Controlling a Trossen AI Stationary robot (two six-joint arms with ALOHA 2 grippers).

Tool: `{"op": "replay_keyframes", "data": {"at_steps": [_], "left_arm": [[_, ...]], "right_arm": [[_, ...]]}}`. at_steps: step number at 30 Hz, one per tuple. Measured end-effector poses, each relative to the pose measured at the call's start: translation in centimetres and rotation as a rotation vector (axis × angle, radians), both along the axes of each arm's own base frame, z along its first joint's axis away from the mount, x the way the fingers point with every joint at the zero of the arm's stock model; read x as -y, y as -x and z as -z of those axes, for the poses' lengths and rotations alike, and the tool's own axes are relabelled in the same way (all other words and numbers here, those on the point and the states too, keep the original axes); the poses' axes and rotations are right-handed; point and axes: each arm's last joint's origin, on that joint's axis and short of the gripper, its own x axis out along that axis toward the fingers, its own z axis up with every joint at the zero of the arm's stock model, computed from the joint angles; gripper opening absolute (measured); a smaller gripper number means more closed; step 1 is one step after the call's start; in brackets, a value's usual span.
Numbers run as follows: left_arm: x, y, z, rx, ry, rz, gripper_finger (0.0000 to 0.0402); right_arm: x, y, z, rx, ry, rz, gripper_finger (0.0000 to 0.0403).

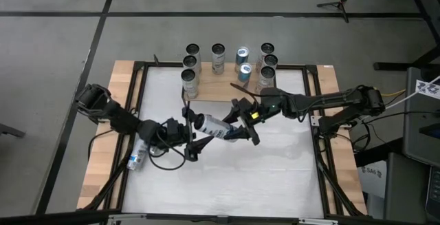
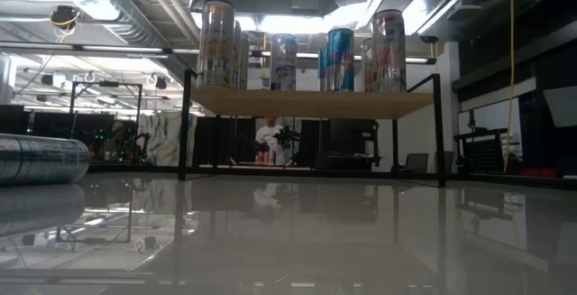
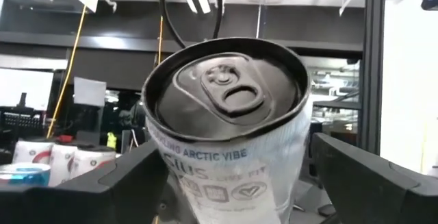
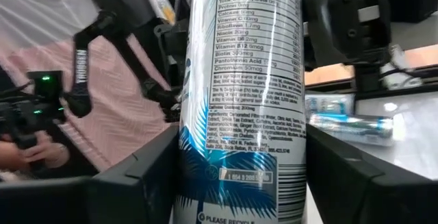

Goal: Sort soda cans
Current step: Put the right white blue soda can on the shelf and align with other white blue soda cans

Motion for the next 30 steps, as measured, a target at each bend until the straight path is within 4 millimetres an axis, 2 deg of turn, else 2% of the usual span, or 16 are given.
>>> {"op": "replay_keyframes", "data": {"at_steps": [8,16,30], "left_arm": [[-0.98,-0.39,-0.02,0.003,-0.008,-0.022,0.0342],[-0.77,-0.32,-0.01,0.032,0.107,0.049,0.0342],[-0.77,-0.32,-0.01,0.033,0.109,0.05,0.0342]], "right_arm": [[0.08,-0.03,0.0,0.011,0.023,0.021,0.0254],[0.07,-0.03,0.0,0.011,0.023,0.021,0.0252],[0.07,-0.04,0.03,0.008,0.024,0.021,0.0255]]}}
